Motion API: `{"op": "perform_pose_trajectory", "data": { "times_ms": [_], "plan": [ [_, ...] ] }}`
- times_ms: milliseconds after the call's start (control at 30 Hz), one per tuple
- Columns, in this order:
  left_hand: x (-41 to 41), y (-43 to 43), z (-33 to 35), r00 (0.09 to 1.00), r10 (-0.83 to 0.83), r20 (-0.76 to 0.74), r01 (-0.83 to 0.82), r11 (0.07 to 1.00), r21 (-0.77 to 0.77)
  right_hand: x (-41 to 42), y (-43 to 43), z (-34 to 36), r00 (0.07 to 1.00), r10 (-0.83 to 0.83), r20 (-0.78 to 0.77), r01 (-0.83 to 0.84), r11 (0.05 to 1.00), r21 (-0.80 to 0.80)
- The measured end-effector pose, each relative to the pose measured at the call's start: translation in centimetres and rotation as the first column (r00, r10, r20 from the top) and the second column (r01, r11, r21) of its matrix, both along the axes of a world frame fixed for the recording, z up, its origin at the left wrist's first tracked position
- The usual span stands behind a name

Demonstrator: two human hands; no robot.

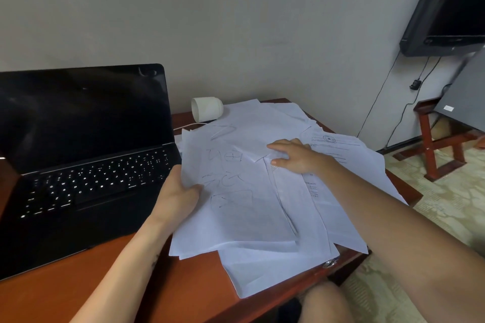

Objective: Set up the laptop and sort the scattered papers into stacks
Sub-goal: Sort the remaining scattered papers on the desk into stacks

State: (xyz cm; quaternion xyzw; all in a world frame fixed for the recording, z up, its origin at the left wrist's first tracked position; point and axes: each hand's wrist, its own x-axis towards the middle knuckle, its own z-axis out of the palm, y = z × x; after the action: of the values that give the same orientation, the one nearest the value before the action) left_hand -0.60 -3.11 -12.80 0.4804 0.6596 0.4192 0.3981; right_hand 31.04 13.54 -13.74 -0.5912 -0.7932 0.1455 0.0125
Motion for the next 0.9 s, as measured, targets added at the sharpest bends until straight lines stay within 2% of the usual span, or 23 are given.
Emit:
{"op": "perform_pose_trajectory", "data": {
  "times_ms": [100, 233, 333, 433, 633, 800, 900],
  "plan": [
    [-0.8, 0.1, 0.2, 1.0, 0.021, -0.019, -0.021, 1.0, 0.016, -0.5, -0.4, -0.8, 0.997, 0.02, -0.076, -0.012, 0.994, 0.107],
    [-1.3, 0.2, 0.5, 0.998, 0.018, -0.059, -0.017, 1.0, 0.021, -0.8, -2.0, -3.3, 0.986, 0.061, -0.155, 0.011, 0.904, 0.427],
    [-1.3, 0.1, 0.7, 0.997, 0.0, -0.073, 0.001, 1.0, 0.018, -1.0, -2.4, -3.6, 0.985, 0.078, -0.153, 0.017, 0.843, 0.538],
    [-0.8, -0.2, 1.0, 0.998, 0.012, -0.068, -0.009, 0.999, 0.04, -1.3, -2.6, -3.7, 0.997, 0.039, -0.07, 0.014, 0.775, 0.632],
    [-0.9, -0.3, 1.4, 0.999, 0.002, -0.051, 0.0, 0.999, 0.034, -1.6, -3.2, -3.7, 0.997, -0.081, 0.006, 0.052, 0.689, 0.723],
    [-0.7, -0.7, 2.0, 0.999, -0.03, -0.044, 0.031, 0.999, 0.012, -1.5, -4.0, -3.1, 0.972, -0.219, -0.084, 0.204, 0.616, 0.761],
    [-0.6, -0.8, 1.9, 0.997, -0.064, -0.033, 0.065, 0.998, 0.01, -1.5, -4.5, -2.3, 0.963, -0.234, -0.138, 0.248, 0.554, 0.795]
  ]
}}
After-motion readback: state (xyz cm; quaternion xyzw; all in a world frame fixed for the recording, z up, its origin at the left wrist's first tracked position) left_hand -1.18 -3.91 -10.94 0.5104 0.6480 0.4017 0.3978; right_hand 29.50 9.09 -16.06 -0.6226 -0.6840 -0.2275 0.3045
